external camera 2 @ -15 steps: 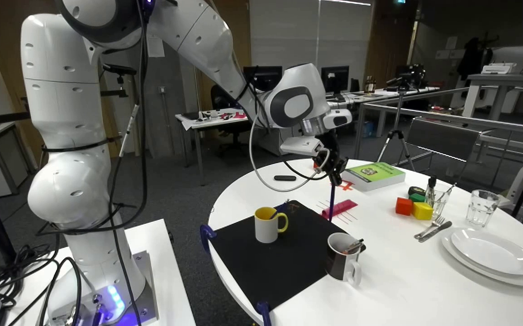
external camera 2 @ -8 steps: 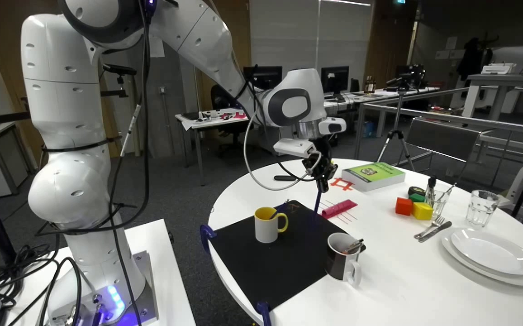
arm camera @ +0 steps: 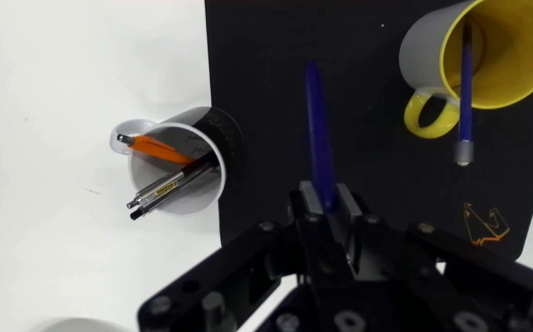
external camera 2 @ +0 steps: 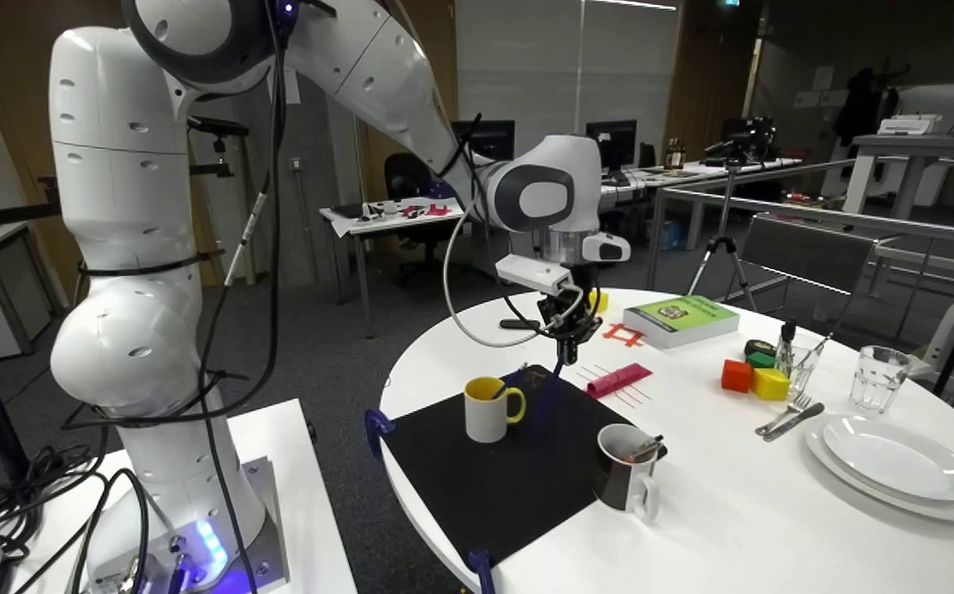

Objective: Take the blue pen out of the cup

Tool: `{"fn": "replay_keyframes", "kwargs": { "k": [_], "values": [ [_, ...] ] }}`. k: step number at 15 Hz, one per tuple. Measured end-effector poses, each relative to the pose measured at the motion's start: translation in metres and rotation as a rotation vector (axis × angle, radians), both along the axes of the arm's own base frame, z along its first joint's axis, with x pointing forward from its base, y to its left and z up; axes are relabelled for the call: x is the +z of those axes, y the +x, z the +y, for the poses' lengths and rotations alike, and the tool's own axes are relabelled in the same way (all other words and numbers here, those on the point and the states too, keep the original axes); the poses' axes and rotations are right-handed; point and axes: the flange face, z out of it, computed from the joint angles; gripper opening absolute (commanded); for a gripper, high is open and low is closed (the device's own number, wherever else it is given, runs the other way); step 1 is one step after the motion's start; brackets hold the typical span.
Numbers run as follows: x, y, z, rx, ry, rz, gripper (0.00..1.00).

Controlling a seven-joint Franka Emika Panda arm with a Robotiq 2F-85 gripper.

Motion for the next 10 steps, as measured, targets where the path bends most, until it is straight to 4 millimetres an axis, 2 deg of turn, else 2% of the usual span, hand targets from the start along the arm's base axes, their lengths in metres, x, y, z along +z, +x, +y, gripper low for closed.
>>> {"fn": "replay_keyframes", "kwargs": {
  "k": [10],
  "values": [
    [-0.052, 0.03, -0.019, -0.018, 0.037, 0.21, 0.03]
  ]
}}
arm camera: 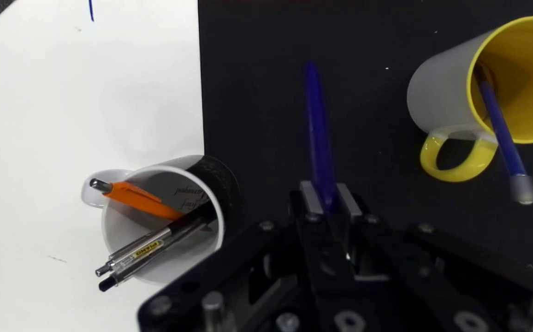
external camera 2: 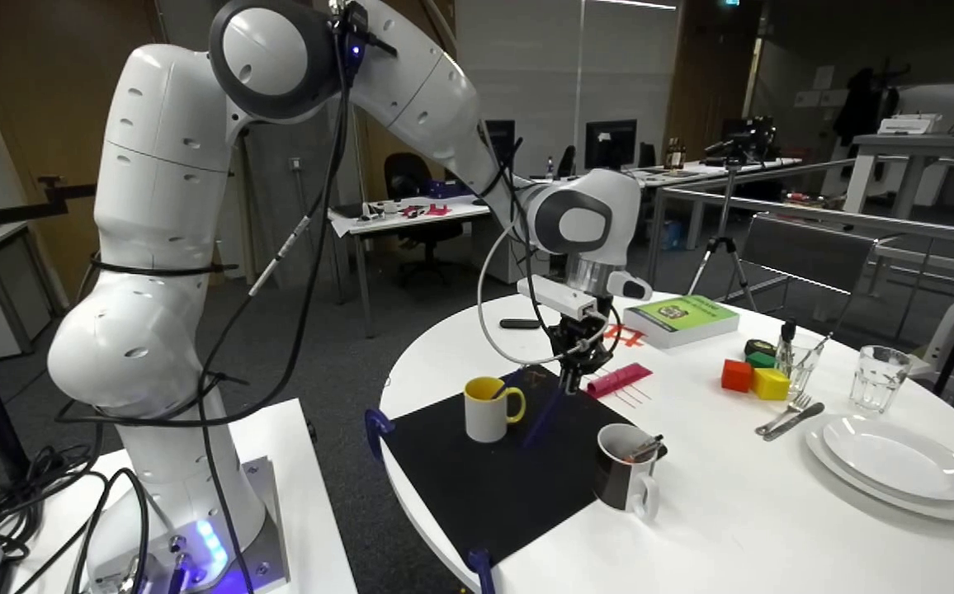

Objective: Take the blue pen out of the cup

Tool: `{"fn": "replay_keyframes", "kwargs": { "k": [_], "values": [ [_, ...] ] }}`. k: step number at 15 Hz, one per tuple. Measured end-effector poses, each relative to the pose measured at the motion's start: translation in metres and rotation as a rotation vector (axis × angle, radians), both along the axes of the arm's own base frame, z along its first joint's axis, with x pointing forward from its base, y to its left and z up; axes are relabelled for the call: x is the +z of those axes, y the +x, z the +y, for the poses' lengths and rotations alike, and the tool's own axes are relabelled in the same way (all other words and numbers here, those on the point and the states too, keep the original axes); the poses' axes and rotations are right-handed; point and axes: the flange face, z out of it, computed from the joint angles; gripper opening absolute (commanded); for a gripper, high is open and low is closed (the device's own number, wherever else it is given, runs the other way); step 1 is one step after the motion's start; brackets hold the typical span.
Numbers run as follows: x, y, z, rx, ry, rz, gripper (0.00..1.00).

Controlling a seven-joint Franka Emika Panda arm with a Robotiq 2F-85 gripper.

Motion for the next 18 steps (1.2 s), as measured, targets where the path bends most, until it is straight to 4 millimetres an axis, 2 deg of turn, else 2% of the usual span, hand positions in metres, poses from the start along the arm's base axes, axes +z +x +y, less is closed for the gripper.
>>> {"fn": "replay_keyframes", "kwargs": {
  "k": [10, 18],
  "values": [
    [-0.045, 0.023, -0.017, -0.019, 0.021, 0.123, 0.03],
    [-0.064, 0.034, -0.018, -0.015, 0.037, 0.195, 0.03]
  ]
}}
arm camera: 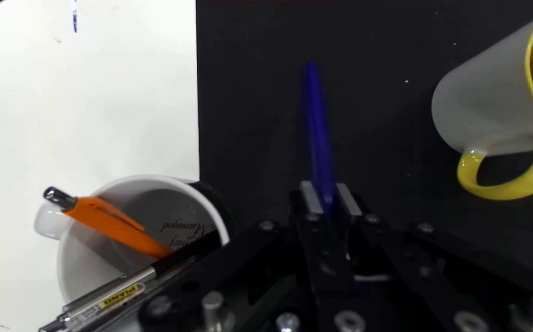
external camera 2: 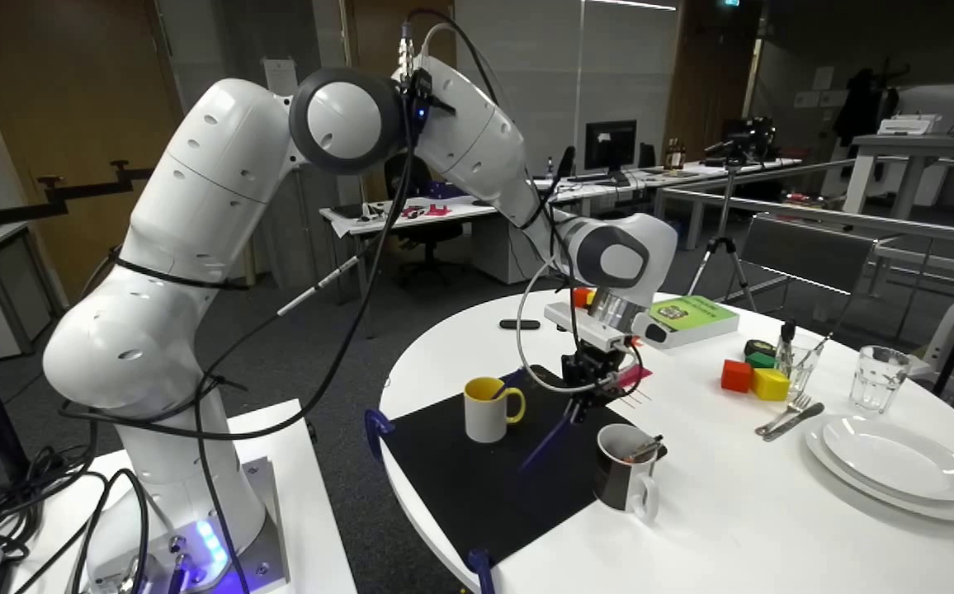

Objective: Take the blue pen out of the cup

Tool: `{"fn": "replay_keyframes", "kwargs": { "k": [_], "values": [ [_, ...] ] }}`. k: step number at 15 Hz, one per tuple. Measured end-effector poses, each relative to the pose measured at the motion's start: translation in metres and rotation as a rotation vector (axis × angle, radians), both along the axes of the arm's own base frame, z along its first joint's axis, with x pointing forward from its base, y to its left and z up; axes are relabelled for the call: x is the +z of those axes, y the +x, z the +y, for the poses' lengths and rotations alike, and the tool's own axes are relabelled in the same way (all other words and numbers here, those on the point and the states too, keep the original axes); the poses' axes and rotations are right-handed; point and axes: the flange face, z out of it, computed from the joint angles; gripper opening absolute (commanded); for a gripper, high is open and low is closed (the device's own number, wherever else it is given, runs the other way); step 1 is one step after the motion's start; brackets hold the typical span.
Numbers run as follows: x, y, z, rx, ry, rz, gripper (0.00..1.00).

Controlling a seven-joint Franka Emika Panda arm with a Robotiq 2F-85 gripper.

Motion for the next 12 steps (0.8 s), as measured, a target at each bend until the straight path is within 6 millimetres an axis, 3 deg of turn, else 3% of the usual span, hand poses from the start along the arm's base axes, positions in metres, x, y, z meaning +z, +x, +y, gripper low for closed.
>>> {"fn": "replay_keyframes", "kwargs": {
  "k": [12],
  "values": [
    [-0.025, 0.013, 0.004, 0.045, 0.029, 0.045, 0.03]
  ]
}}
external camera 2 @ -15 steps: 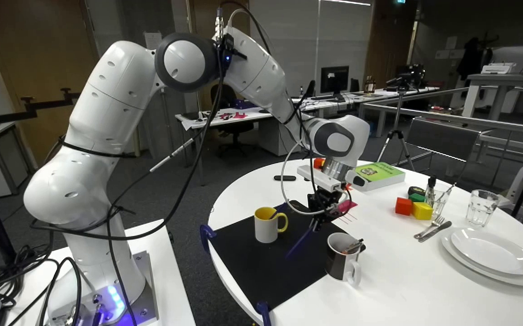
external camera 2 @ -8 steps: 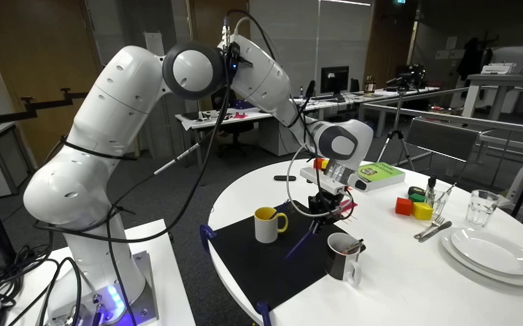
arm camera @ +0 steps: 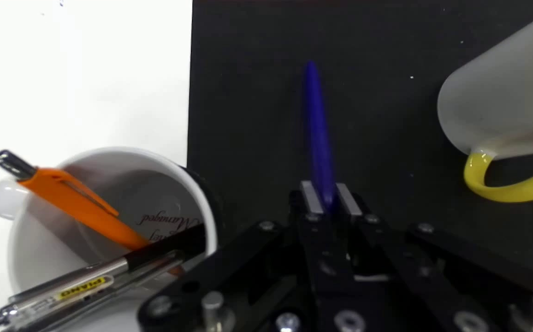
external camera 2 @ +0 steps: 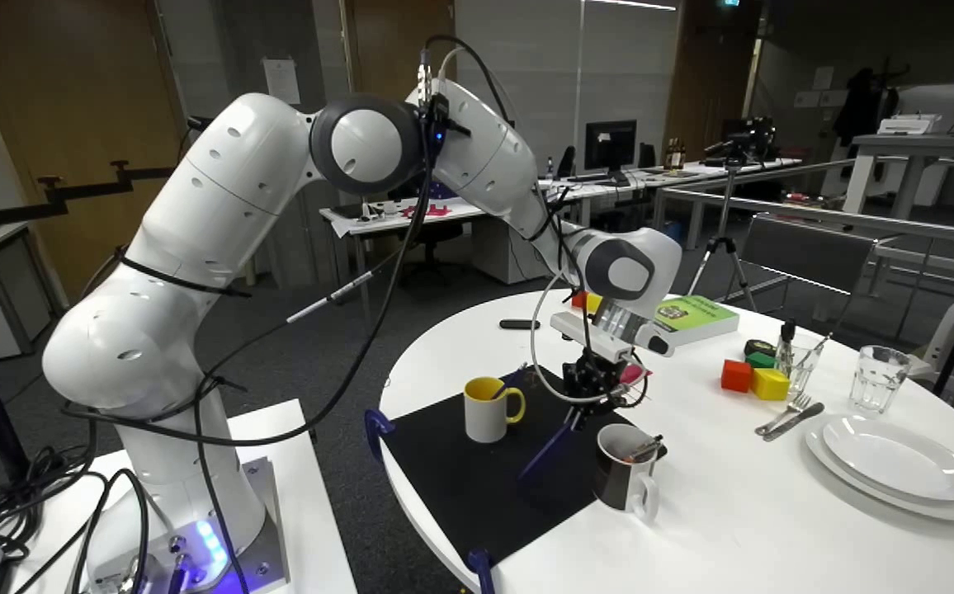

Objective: Take the blue pen out of the cup

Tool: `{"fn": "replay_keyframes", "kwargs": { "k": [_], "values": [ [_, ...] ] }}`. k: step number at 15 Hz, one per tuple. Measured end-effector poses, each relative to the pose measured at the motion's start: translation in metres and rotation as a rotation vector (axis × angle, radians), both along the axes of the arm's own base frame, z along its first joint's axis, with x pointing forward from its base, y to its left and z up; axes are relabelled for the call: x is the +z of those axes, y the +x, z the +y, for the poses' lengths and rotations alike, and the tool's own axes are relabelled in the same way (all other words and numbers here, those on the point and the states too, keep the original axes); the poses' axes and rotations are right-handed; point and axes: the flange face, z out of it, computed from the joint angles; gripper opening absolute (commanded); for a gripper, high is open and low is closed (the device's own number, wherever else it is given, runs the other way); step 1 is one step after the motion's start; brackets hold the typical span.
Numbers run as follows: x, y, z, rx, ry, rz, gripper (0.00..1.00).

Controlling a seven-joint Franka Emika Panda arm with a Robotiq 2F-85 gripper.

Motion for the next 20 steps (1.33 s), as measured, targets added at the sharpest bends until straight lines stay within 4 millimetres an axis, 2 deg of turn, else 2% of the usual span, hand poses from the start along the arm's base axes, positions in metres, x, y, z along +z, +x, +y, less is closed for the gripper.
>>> {"fn": "replay_keyframes", "kwargs": {
  "k": [10, 11, 13, 20],
  "values": [
    [-0.015, 0.002, 0.012, 0.021, 0.026, 0.061, 0.03],
    [-0.016, 0.002, 0.012, 0.022, 0.027, 0.069, 0.37],
    [-0.017, 0.002, 0.012, 0.025, 0.03, 0.084, 0.45],
    [-0.017, 0.005, 0.012, 0.03, 0.034, 0.096, 0.98]
  ]
}}
